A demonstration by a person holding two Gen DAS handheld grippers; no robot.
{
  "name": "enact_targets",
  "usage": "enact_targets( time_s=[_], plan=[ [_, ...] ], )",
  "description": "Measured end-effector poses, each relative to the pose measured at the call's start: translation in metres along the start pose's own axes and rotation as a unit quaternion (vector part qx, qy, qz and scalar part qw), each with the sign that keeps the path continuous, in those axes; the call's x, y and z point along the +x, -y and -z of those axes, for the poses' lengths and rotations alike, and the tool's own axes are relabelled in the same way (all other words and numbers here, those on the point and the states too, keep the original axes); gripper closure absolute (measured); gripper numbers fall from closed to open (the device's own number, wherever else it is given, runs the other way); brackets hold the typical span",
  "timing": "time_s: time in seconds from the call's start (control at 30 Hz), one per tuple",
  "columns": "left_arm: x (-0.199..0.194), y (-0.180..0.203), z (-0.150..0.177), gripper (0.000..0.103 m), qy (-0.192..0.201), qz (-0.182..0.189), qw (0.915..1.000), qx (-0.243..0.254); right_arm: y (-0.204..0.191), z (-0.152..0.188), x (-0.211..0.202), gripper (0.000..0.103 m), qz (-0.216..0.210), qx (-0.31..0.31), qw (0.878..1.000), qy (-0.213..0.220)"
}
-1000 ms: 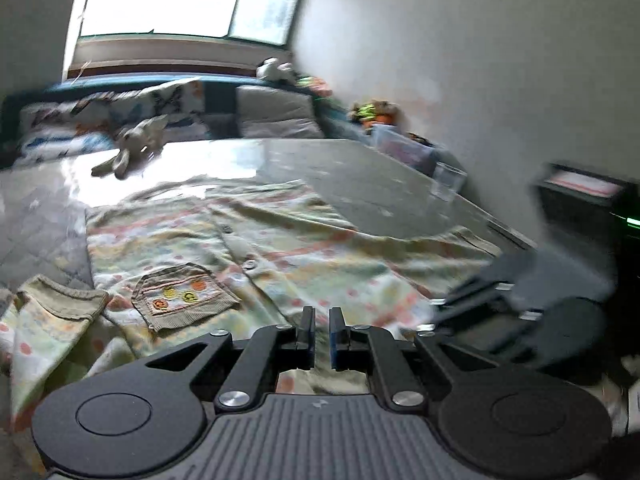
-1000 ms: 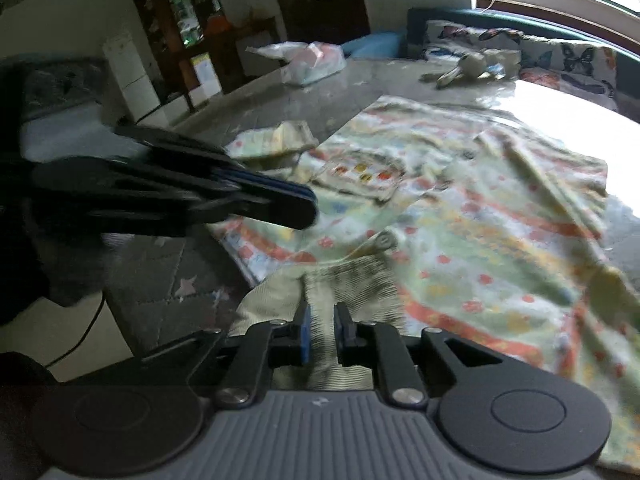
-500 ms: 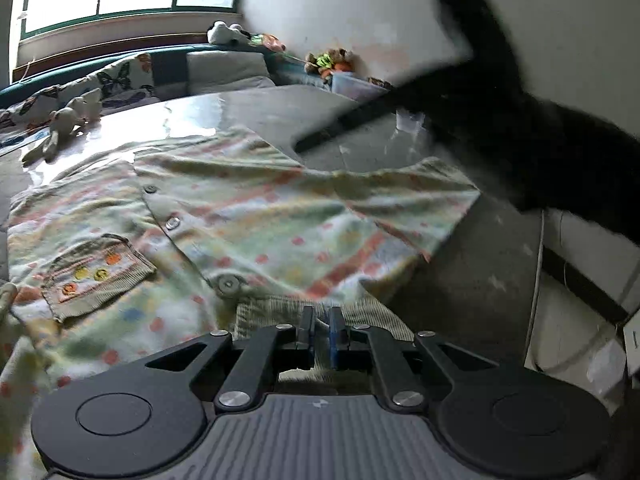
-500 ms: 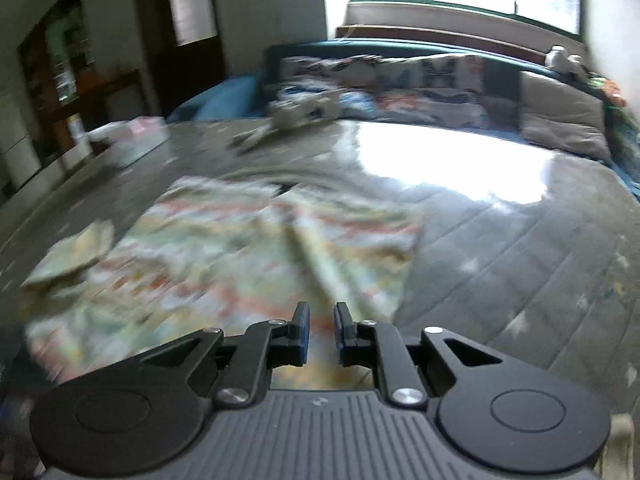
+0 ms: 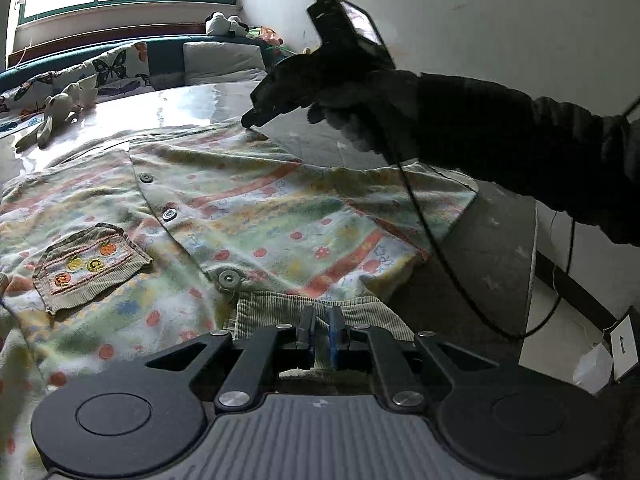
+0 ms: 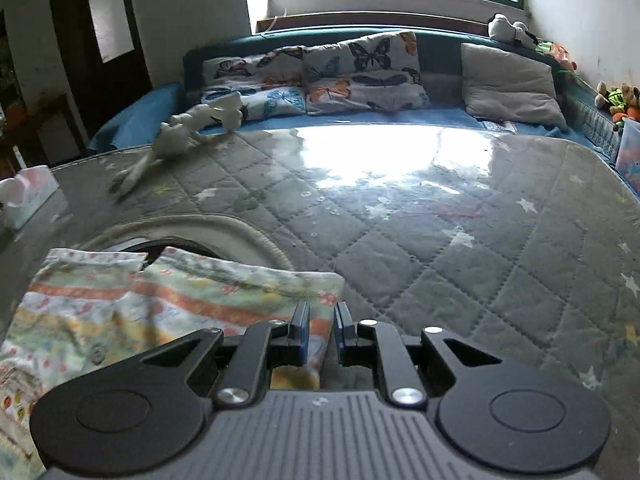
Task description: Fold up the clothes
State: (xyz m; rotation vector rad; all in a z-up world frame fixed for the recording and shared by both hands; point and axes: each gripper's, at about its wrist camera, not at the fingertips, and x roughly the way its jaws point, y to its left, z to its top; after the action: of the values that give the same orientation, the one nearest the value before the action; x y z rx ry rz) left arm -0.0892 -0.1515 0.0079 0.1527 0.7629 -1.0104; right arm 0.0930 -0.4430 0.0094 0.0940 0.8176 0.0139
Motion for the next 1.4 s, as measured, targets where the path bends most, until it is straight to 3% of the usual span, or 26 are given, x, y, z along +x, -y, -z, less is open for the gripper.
enact_targets(
  time_s=[0.23,0.5,0.7,0.8,0.83,0.93,1.03,1.13,1.23,1.4],
  plan=[
    [0.000,-0.002,0.000,0.095,-0.002,0.007,1.0000,-0.001,-0.004,-0.005,0.009,0.101,0.014,-0.011,1.000,0.006],
    [0.000,-0.001,0.002,0.095,0.000,0.008,1.0000,-0.001,-0.008,-0.008,0.013,0.099,0.037,-0.023,0.999,0.018],
    [-0.013,-0.003,0.000,0.088,0.014,-0.017,0.9998,-0.003,-0.010,-0.010,-0.019,0.094,0.020,-0.029,0.999,0.031],
    [-0.029,-0.010,-0.002,0.068,0.035,-0.055,0.9978,-0.010,-0.021,0.000,-0.038,0.079,-0.002,-0.047,0.998,0.031],
    [-0.034,-0.014,-0.003,0.065,0.042,-0.077,0.9961,-0.013,-0.026,0.006,-0.045,0.070,-0.010,-0.054,0.998,0.031],
    [-0.047,-0.029,-0.006,0.064,0.058,-0.149,0.9869,-0.022,-0.042,0.025,-0.063,0.069,-0.034,-0.073,0.996,0.030],
    [-0.053,-0.049,-0.009,0.064,0.064,-0.241,0.9678,-0.034,-0.058,0.047,-0.078,0.069,-0.060,-0.081,0.995,0.026],
    [-0.058,-0.070,-0.007,0.064,0.063,-0.299,0.9506,-0.056,-0.069,0.065,-0.089,0.069,-0.070,-0.088,0.993,0.025],
    [-0.055,-0.081,-0.005,0.064,0.051,-0.327,0.9424,-0.051,-0.075,0.079,-0.095,0.065,-0.075,-0.096,0.992,0.021],
    [-0.044,-0.089,-0.002,0.066,0.026,-0.329,0.9434,-0.036,-0.077,0.095,-0.092,0.064,-0.072,-0.093,0.993,0.008]
  ],
)
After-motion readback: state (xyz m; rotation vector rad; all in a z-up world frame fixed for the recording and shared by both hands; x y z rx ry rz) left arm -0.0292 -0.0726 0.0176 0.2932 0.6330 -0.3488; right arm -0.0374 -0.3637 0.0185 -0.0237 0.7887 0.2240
